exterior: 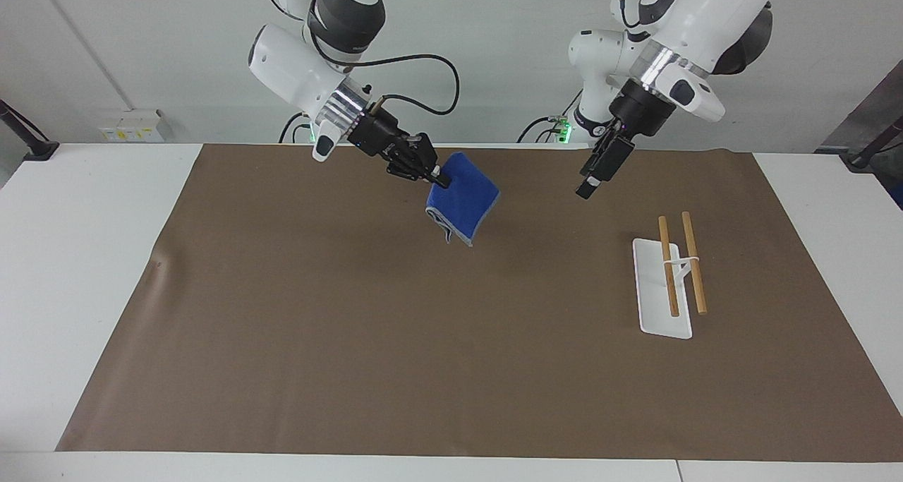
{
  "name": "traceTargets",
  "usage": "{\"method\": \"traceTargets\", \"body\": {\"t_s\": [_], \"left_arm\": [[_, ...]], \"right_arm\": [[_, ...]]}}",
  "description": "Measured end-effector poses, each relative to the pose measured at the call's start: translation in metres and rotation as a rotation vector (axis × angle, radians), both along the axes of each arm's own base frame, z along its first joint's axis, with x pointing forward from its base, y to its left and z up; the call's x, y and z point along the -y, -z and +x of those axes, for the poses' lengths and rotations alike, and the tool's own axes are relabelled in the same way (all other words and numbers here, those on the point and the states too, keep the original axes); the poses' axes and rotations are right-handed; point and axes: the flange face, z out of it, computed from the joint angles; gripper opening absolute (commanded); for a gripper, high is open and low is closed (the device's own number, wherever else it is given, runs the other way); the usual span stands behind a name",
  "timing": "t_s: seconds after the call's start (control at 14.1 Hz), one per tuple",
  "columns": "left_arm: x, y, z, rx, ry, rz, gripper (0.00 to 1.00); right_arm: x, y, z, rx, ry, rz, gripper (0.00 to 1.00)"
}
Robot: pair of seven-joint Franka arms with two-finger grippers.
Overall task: Right arm passes towel to left arm to hang
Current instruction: 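Carry the towel toward center while the left gripper reaches toward it, then close the left gripper on the towel beside the right gripper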
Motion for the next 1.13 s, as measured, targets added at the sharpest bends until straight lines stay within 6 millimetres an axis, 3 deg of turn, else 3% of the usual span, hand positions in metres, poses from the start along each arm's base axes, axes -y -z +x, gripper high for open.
{"method": "traceTargets", "body": {"t_s": [0.21, 0.42, 0.64, 0.85, 1.06, 1.13], "left_arm": [[0.028, 0.020, -0.013, -0.046, -0.113, -0.056, 1.00], [0.050, 0.041, -0.042, -0.096, -0.146, -0.066, 1.00], [0.058, 0.053, -0.062, -0.107, -0.175, -0.079, 1.00], [0.067, 0.055, -0.066, -0.083, -0.203, -0.111, 1.00], [0.078, 0.062, -0.066, -0.050, -0.220, -0.139, 0.91], [0.083, 0.067, -0.065, -0.044, -0.223, -0.144, 0.81]], "right_arm": [[-0.014, 0.013, -0.004, -0.030, 0.058, 0.074, 0.00], [-0.018, 0.022, -0.002, -0.052, 0.100, 0.160, 0.00], [-0.017, 0.023, -0.002, -0.060, 0.112, 0.185, 0.00], [-0.017, 0.023, -0.002, -0.060, 0.112, 0.185, 0.00], [-0.017, 0.023, -0.002, -0.060, 0.112, 0.185, 0.00], [-0.017, 0.023, -0.002, -0.060, 0.112, 0.185, 0.00]]}}
